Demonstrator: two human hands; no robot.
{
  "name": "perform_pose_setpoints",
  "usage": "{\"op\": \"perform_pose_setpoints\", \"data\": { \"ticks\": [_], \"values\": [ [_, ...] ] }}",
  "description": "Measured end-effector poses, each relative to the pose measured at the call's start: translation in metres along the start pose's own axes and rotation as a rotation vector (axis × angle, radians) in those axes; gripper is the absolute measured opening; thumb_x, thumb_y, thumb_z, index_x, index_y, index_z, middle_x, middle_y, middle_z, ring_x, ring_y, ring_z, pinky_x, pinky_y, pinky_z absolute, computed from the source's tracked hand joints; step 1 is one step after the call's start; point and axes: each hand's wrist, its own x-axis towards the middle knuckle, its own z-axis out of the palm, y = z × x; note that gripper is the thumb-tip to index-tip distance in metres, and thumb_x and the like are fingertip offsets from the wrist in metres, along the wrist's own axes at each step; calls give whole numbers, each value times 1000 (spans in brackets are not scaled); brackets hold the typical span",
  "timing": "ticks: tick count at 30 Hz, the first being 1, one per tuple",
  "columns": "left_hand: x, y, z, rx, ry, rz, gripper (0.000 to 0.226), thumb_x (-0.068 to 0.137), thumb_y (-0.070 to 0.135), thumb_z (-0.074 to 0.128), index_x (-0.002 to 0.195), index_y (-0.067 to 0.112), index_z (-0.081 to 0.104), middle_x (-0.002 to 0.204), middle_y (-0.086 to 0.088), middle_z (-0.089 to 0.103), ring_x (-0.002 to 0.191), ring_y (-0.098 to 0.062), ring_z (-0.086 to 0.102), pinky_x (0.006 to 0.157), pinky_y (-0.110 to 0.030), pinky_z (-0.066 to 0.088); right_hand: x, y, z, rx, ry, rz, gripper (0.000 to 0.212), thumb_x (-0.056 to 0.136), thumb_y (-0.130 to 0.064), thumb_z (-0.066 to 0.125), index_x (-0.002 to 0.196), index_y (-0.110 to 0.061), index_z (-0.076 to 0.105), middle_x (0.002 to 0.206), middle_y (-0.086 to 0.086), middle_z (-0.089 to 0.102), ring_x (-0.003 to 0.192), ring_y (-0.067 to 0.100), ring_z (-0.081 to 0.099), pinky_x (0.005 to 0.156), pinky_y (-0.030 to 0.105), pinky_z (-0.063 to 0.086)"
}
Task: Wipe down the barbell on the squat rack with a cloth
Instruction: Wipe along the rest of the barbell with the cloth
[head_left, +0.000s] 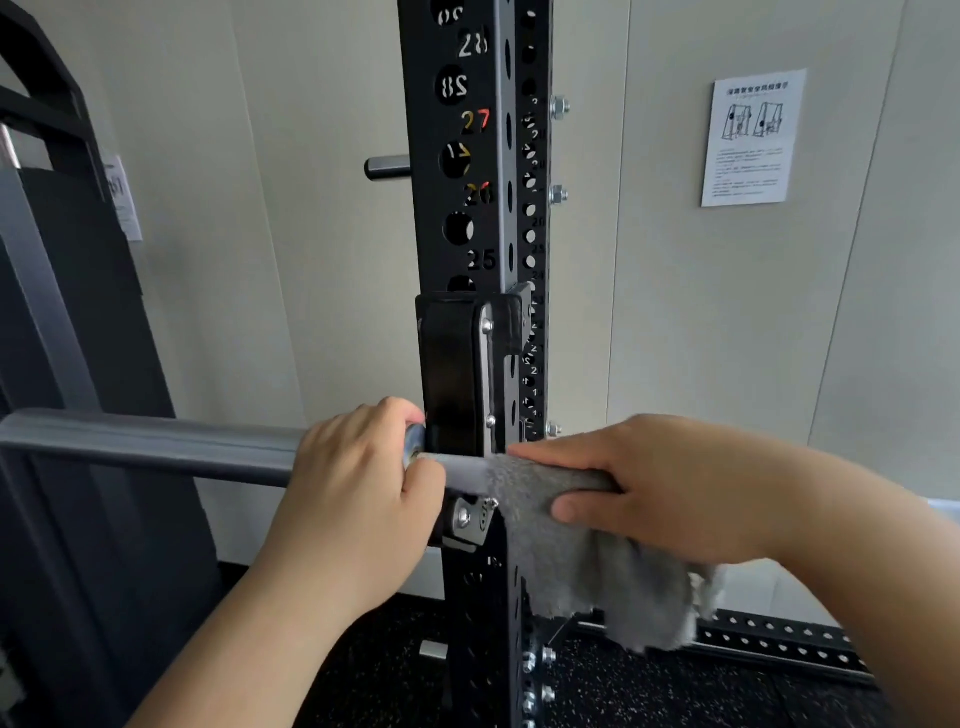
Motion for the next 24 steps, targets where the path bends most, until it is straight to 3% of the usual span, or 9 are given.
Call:
{"op": "perform_pose_setpoints", "data": {
  "ticks": [2, 5, 7, 9, 12, 14, 18, 21, 24],
  "values": [
    [-1, 1, 1, 5, 3, -6, 46, 82, 40, 22, 112, 27, 54, 99, 11, 57, 93, -14, 42, 88, -31, 31, -6, -1, 3, -46, 53, 25, 53, 100, -65, 43, 141, -80, 12, 94, -29, 63, 79, -7, 57, 77, 20, 46],
    [-1, 3, 2, 8, 12, 0, 49, 82, 41, 21, 114, 26, 56, 106, 11, 57, 98, -14, 43, 94, -33, 34, -8, -8, 23, -365, 166, 40, 65, 102, -61, 46, 151, -66, 4, 91, -13, 60, 75, 14, 60, 67, 32, 54],
    [0, 4, 3, 2, 24, 5, 49, 84, 41, 22, 112, 24, 58, 111, 10, 57, 101, -15, 45, 99, -36, 36, -8, -1, 39, -526, 263, 7, 97, 81, -26, 81, 157, -52, 26, 81, -2, 55, 58, 23, 53, 50, 33, 48],
    [-1, 5, 3, 7, 31, 13, 47, 85, 39, 23, 110, 22, 58, 111, 9, 58, 98, -16, 46, 98, -38, 37, -10, 10, 52, -604, 390, -16, 113, 57, -2, 82, 156, -40, 42, 71, 1, 48, 50, 25, 45, 45, 31, 40],
    [-1, 8, 2, 0, 42, -4, 40, 86, 34, 27, 109, 21, 58, 105, 10, 56, 88, -11, 35, 91, -36, 35, -9, 0, 45, -519, 356, 18, 90, 85, -31, 75, 156, -56, 25, 79, -6, 50, 60, 21, 53, 53, 33, 51],
    [-3, 11, -1, -17, 51, -9, 34, 87, 30, 31, 110, 22, 54, 99, 10, 57, 84, -9, 33, 86, -35, 32, -4, -6, 34, -392, 286, -20, 67, 103, -57, 45, 153, -63, 0, 98, -14, 54, 83, 15, 59, 76, 35, 57],
    [-4, 14, -4, -69, 26, -22, 26, 85, 29, 31, 107, 26, 44, 85, 14, 50, 84, -12, 36, 79, -36, 29, 28, -25, 26, -185, 223, -101, 47, 102, -64, 15, 148, -67, 22, 103, -13, 66, 94, 18, 66, 84, 41, 58],
    [-4, 14, -5, -123, 25, -26, 29, 85, 27, 30, 108, 26, 47, 86, 14, 53, 84, -10, 38, 81, -39, 33, 51, -32, 28, -156, 174, -125, 42, 109, -49, 27, 148, -57, 38, 84, -8, 60, 83, 19, 63, 79, 39, 56],
    [-3, 10, -2, -109, 27, 8, 36, 83, 29, 25, 106, 28, 54, 94, 13, 56, 87, -9, 39, 89, -41, 38, 32, -13, 18, -96, 152, -123, 41, 108, -52, 34, 144, -72, 32, 105, -16, 72, 86, 5, 62, 79, 26, 51]
  ]
}}
